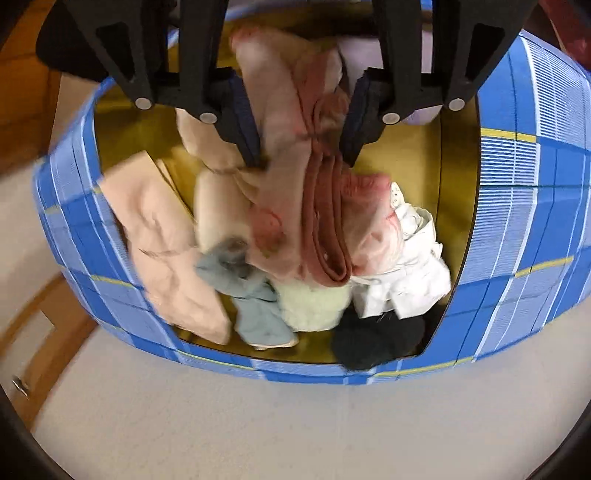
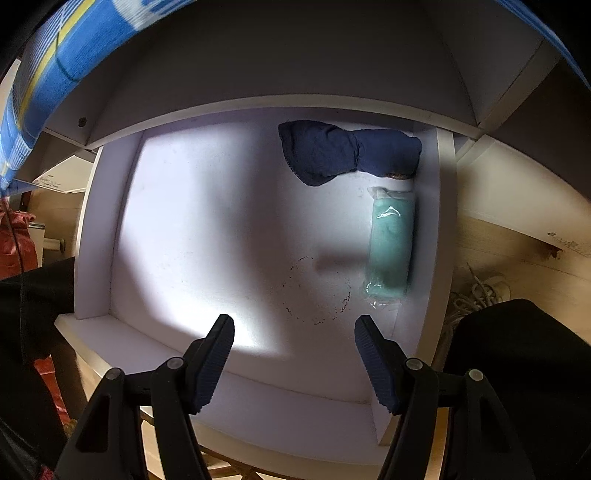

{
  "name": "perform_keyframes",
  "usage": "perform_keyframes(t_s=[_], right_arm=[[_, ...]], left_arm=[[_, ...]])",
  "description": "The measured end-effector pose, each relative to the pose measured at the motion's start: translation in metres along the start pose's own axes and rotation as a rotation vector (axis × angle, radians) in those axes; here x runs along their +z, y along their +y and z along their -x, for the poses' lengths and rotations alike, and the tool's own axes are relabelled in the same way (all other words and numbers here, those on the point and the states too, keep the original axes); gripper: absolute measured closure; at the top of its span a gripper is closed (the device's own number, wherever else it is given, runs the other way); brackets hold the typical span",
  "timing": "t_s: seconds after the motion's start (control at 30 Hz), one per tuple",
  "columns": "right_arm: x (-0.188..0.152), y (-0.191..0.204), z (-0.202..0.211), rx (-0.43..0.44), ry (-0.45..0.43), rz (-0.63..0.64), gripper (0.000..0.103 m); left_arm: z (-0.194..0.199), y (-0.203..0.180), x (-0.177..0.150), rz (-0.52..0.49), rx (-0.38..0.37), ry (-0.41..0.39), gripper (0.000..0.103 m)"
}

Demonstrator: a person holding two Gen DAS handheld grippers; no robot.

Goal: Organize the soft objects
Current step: 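Carry the pink-and-white garment into the gold tray and open the left gripper, then grasp the navy sock in the drawer with the right gripper while the left gripper returns to the drawer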

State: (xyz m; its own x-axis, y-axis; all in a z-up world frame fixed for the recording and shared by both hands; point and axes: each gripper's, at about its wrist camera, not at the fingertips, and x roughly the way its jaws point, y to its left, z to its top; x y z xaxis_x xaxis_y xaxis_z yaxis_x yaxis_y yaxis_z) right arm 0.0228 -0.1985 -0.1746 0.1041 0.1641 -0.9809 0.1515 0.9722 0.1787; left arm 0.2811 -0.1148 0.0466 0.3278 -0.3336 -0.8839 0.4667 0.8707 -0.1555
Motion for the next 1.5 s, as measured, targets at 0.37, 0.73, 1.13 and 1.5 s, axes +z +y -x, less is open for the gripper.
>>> perform_keyframes(t_s=[0.37,0.73,1.13,1.5], right_arm=[[-0.001,0.0,-0.002,-0.013,0.004,0.009,0.035],[0.0,0.005,0.001,-0.03,-0.017,0.039,0.035],[0.002,0.019,0.007,-0.091,-0.094,0.136,0.035],[0.009,0.022,0.007,-0.154,-0.137,0.184,0.035]], left_arm=[[-0.01,0.0,-0.012,0.055,0.035,0.069,0.068],[0.037,-0.011,-0.029,-0.061,0.041,-0.058,0.062],[0.077,-0.011,-0.116,-0.037,-0.057,-0.302,0.062],[0.04,-0.002,-0.215,0.001,-0.061,-0.223,0.062]])
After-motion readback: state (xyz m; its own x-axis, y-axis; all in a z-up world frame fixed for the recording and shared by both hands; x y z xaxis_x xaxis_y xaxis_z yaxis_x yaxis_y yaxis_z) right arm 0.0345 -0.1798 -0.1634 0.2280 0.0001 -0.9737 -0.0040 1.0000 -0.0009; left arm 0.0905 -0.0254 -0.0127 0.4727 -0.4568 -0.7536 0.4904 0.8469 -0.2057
